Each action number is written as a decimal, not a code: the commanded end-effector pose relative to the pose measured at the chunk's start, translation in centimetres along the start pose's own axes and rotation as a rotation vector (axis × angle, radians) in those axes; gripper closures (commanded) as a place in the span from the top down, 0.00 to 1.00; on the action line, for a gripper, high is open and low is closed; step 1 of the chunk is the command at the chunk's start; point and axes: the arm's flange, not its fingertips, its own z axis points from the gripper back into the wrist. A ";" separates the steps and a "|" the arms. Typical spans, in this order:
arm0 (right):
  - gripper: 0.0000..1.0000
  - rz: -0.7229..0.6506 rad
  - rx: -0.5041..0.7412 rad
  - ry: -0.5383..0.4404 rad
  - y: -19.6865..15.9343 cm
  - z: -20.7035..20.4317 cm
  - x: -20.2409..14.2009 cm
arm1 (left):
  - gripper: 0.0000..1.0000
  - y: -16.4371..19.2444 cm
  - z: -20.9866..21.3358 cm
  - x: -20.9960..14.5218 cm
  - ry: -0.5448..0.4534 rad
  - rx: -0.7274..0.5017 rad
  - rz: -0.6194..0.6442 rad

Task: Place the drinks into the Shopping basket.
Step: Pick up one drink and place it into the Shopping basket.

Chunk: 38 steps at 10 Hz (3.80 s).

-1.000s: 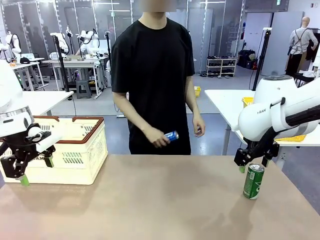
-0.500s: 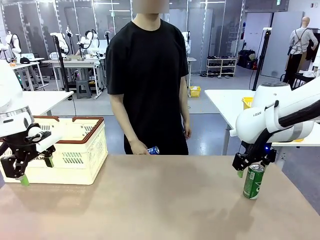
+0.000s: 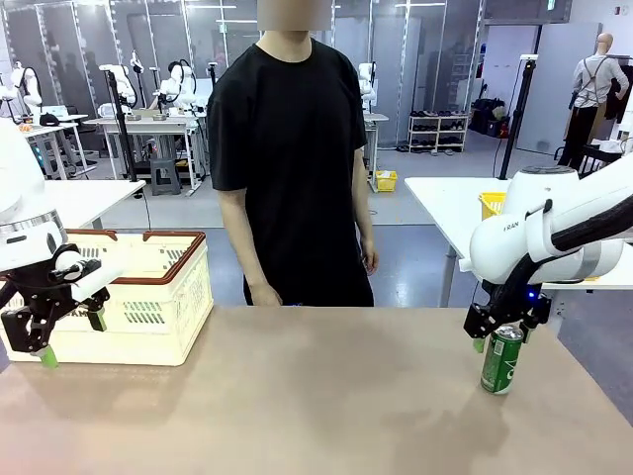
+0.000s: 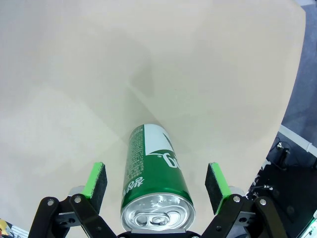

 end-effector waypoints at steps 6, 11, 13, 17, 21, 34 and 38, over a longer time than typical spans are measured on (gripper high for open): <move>0.81 0.002 0.023 0.022 -0.5 0.1 -0.6 | 1.00 -0.3 0.3 0.1 0.004 -0.008 0.002; 0.35 0.011 0.032 0.037 -0.4 0.1 -1.2 | 1.00 -0.3 0.3 0.1 0.004 -0.008 0.002; 0.15 0.016 0.022 0.042 -0.2 0.0 -1.3 | 1.00 -0.3 0.3 0.1 0.004 -0.008 0.002; 0.00 -0.044 -0.018 -0.040 2.1 2.3 -2.0 | 1.00 -0.3 0.3 0.1 0.004 -0.008 0.002; 0.00 -0.026 -0.075 -0.128 7.3 8.3 -3.1 | 1.00 -0.3 0.3 0.1 0.004 -0.008 0.002; 0.00 0.480 -0.036 -0.175 32.9 6.5 2.0 | 1.00 -0.3 0.3 0.1 0.004 -0.008 0.002; 0.00 0.511 -0.003 -0.149 34.4 4.1 3.2 | 1.00 -0.3 0.3 0.1 0.004 -0.008 0.002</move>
